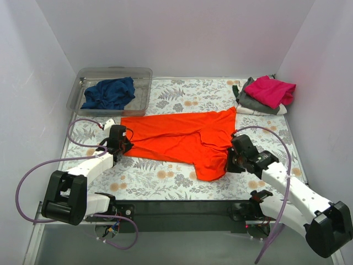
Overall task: Fold and stack the t-shirts
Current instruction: Fold the tshirt
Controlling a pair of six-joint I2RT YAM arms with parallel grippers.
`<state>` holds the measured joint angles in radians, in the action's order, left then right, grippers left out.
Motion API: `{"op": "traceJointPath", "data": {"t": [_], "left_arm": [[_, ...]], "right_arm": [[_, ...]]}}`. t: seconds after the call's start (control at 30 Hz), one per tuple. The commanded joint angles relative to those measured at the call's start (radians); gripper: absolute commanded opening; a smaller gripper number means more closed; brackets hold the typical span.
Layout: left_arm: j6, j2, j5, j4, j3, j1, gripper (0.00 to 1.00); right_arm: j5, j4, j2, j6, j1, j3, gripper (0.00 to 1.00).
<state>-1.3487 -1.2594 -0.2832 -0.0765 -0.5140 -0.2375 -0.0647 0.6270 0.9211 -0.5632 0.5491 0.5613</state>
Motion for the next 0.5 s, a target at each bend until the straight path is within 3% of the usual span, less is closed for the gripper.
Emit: {"op": "traceJointPath", "data": {"t": [0.0, 0.2, 0.47], "left_arm": [[0.011, 0.054, -0.039, 0.001, 0.015, 0.004, 0.0], [0.005, 0.078, -0.045, 0.006, 0.02, 0.003, 0.0], [0.002, 0.133, -0.071, 0.015, 0.028, 0.003, 0.0]], "right_arm": [[-0.01, 0.079, -0.051, -0.027, 0.014, 0.077, 0.01], [-0.024, 0.1, -0.103, -0.029, 0.018, 0.146, 0.01], [-0.101, 0.08, -0.027, 0.049, 0.018, 0.324, 0.01]]}}
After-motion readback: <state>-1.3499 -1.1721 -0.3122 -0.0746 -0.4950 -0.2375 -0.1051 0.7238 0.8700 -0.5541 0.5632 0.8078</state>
